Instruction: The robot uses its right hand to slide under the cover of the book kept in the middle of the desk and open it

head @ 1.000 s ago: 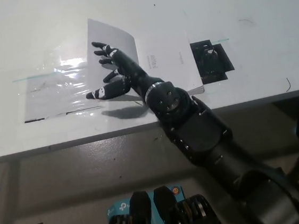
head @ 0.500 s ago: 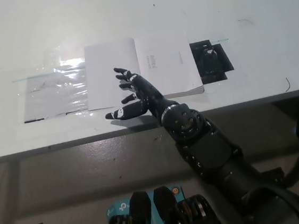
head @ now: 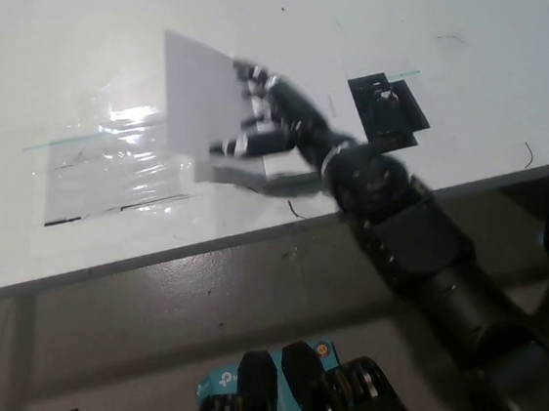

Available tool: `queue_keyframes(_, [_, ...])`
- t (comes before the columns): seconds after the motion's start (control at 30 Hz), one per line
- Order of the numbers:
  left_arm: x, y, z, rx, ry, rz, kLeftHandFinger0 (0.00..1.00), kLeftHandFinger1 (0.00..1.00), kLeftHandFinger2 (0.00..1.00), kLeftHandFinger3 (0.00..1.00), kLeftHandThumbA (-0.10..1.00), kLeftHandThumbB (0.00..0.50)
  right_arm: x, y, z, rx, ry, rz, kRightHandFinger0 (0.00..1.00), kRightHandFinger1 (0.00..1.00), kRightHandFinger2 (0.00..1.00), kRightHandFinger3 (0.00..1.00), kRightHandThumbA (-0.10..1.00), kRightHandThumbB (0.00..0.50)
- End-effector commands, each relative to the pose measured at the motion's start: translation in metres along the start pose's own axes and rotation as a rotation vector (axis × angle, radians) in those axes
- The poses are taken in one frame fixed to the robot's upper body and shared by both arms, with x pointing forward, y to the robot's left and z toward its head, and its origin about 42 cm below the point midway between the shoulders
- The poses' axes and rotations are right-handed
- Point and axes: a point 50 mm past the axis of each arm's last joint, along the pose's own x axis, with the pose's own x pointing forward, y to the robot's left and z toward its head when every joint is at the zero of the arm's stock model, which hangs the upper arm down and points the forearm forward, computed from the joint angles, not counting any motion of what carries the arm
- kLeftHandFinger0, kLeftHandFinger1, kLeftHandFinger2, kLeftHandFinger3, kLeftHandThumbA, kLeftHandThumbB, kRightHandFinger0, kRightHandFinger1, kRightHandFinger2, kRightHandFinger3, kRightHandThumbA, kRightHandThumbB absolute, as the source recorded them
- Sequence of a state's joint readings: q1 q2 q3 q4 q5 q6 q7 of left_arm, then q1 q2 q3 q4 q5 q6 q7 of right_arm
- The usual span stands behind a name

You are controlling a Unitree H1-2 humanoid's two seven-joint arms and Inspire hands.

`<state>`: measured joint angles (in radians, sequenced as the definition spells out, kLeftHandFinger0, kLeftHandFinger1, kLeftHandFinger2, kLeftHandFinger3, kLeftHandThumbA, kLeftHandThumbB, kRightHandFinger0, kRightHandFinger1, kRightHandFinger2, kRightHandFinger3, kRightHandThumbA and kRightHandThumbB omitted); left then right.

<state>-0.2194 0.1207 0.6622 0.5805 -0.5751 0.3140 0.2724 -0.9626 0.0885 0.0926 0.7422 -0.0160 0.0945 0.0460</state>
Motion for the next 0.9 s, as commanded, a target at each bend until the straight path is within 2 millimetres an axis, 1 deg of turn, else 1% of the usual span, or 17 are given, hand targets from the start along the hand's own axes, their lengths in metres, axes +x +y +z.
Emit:
queue_keyframes(0.0, [0.0, 0.005, 0.006, -0.006, -0.023, -0.01, 0.74, 0.78, 0.89, 0.87, 0.61, 0.177, 0.009, -0.008, 0.054, 0.082, -0.099, 0.011, 0.7, 0.97, 1.0, 1.0, 1.0, 0.186])
queue_keyframes(0.07, [-0.001, 0.006, 0.004, -0.004, -0.021, -0.019, 0.73, 0.75, 0.86, 0.86, 0.62, 0.188, 0.003, -0.022, 0.062, 0.178, -0.124, -0.033, 0.7, 0.95, 1.0, 1.0, 1.0, 0.208])
queue_keyframes(0.13, [-0.002, 0.007, 0.004, 0.001, -0.023, -0.018, 0.73, 0.72, 0.84, 0.86, 0.61, 0.202, -0.005, -0.033, 0.066, 0.229, -0.146, -0.053, 0.7, 0.96, 1.0, 1.0, 1.0, 0.202])
queue_keyframes(0.23, [-0.004, 0.01, 0.003, 0.006, -0.034, -0.02, 0.77, 0.79, 0.87, 0.86, 0.62, 0.189, -0.026, -0.055, 0.061, 0.295, -0.16, -0.105, 0.7, 0.96, 0.99, 1.0, 1.0, 0.194])
queue_keyframes(0.27, [-0.005, 0.013, 0.001, 0.001, -0.033, -0.016, 0.77, 0.8, 0.87, 0.86, 0.63, 0.189, -0.025, -0.052, 0.062, 0.294, -0.156, -0.098, 0.7, 0.96, 0.99, 1.0, 1.0, 0.193])
queue_keyframes(0.3, [-0.005, 0.015, 0.002, -0.011, -0.033, -0.011, 0.8, 0.82, 0.89, 0.87, 0.62, 0.19, -0.041, -0.067, 0.052, 0.361, -0.165, -0.131, 0.72, 0.96, 0.99, 1.0, 0.98, 0.179])
queue_keyframes(0.33, [-0.005, 0.016, 0.001, -0.015, -0.032, -0.01, 0.8, 0.84, 0.91, 0.88, 0.62, 0.191, -0.048, -0.073, 0.048, 0.374, -0.168, -0.138, 0.75, 0.98, 1.0, 1.0, 0.99, 0.165])
queue_keyframes(0.43, [-0.006, 0.017, 0.001, -0.018, -0.033, -0.021, 0.83, 0.86, 0.93, 0.92, 0.62, 0.194, -0.065, -0.087, 0.038, 0.406, -0.18, -0.187, 0.74, 0.96, 0.98, 1.0, 0.97, 0.162])
queue_keyframes(0.5, [-0.006, 0.019, -0.001, -0.034, -0.029, -0.015, 0.82, 0.85, 0.93, 0.94, 0.6, 0.203, -0.089, -0.106, 0.017, 0.465, -0.182, -0.266, 0.7, 0.92, 0.96, 1.0, 0.95, 0.169])
queue_keyframes(0.53, [-0.006, 0.019, -0.002, -0.037, -0.027, -0.014, 0.83, 0.85, 0.93, 0.94, 0.59, 0.203, -0.092, -0.107, 0.016, 0.472, -0.182, -0.272, 0.7, 0.92, 0.96, 1.0, 0.95, 0.169])
queue_keyframes(0.57, [-0.006, 0.02, -0.003, -0.035, -0.026, -0.023, 0.82, 0.85, 0.92, 0.95, 0.61, 0.196, -0.11, -0.12, -0.002, 0.51, -0.176, -0.326, 0.72, 0.95, 0.99, 1.0, 0.96, 0.153])
queue_keyframes(0.6, [-0.006, 0.02, -0.004, -0.038, -0.025, -0.023, 0.82, 0.85, 0.92, 0.95, 0.62, 0.194, -0.109, -0.12, -0.001, 0.51, -0.176, -0.324, 0.72, 0.95, 0.99, 1.0, 0.96, 0.152])
queue_keyframes(0.67, [-0.006, 0.02, -0.004, -0.049, -0.023, -0.028, 0.83, 0.84, 0.91, 0.93, 0.62, 0.19, -0.125, -0.13, -0.013, 0.538, -0.181, -0.366, 0.75, 0.97, 1.0, 1.0, 0.99, 0.139])
queue_keyframes(0.7, [-0.006, 0.022, -0.004, -0.057, -0.025, -0.027, 0.83, 0.84, 0.91, 0.93, 0.63, 0.187, -0.134, -0.133, -0.018, 0.554, -0.175, -0.397, 0.76, 0.97, 1.0, 1.0, 0.99, 0.152])
queue_keyframes(0.73, [-0.006, 0.024, -0.003, -0.054, -0.027, -0.022, 0.82, 0.83, 0.89, 0.92, 0.65, 0.19, -0.154, -0.14, -0.027, 0.591, -0.205, -0.441, 0.77, 0.97, 1.0, 1.0, 0.98, 0.136])
queue_keyframes(0.8, [-0.005, 0.022, -0.001, -0.063, -0.032, -0.015, 0.8, 0.83, 0.88, 0.91, 0.65, 0.182, -0.174, -0.145, -0.034, 0.613, -0.221, -0.489, 0.78, 0.97, 1.0, 1.0, 0.95, 0.176])
queue_keyframes(0.87, [-0.006, 0.024, 0.006, -0.054, -0.045, -0.01, 0.8, 0.83, 0.87, 0.9, 0.65, 0.174, -0.189, -0.142, -0.042, 0.634, -0.229, -0.536, 0.79, 0.98, 1.0, 1.0, 0.98, 0.155])
